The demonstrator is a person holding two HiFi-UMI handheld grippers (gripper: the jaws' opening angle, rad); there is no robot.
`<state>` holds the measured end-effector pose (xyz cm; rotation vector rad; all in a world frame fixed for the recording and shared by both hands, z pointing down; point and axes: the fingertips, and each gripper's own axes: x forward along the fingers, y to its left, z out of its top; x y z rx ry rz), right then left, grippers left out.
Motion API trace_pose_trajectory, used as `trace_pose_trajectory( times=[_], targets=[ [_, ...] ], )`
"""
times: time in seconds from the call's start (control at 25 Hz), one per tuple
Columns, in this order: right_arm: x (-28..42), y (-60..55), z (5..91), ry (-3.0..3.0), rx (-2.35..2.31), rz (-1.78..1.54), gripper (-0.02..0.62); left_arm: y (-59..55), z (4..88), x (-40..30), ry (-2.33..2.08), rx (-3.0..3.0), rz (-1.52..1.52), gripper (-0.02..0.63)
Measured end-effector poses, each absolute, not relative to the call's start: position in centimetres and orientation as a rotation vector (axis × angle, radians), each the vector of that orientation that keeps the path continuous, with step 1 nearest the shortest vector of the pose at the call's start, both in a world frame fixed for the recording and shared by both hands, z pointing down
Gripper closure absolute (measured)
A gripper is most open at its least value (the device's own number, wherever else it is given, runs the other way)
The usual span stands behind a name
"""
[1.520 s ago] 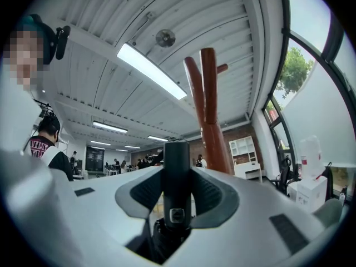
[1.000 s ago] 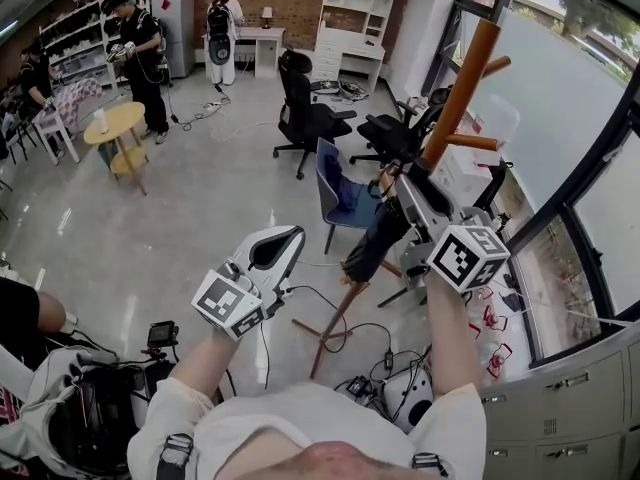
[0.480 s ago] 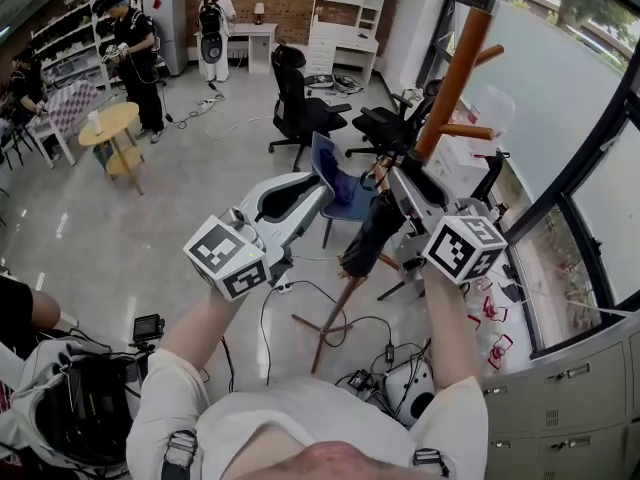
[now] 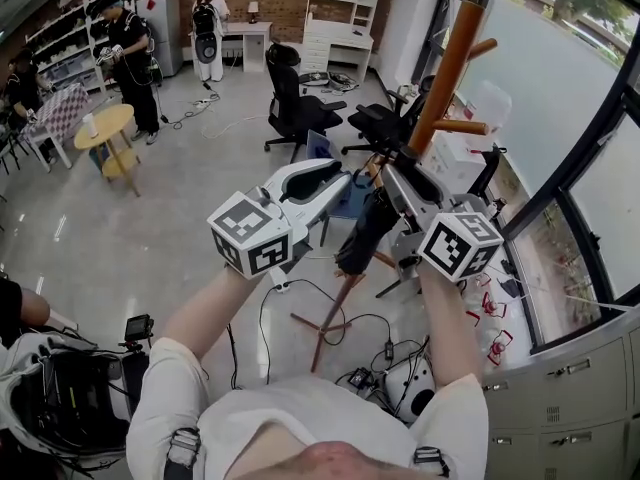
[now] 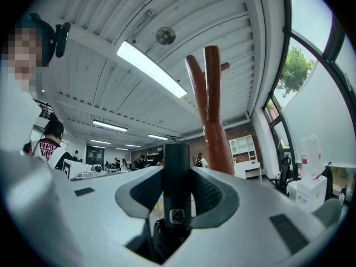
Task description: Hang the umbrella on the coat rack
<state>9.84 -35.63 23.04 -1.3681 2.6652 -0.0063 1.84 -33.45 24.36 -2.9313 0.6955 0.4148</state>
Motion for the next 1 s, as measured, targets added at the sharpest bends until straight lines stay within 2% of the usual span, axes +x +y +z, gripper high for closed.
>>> trace_pose_trajectory(
  times=[0.24, 1.0],
  targets=[
    [9.9, -35.8, 23.1, 2.661, -1.365, -0.010, 0.440, -34.1, 24.4, 3.6, 0.666, -2.896, 0.352, 0.488],
    [10.0, -35.9, 23.2, 2.662, -1.339, 0.006, 0.440, -36.8, 27.1, 1.3, 0.797, -2.895, 0.346, 0.488]
  ],
)
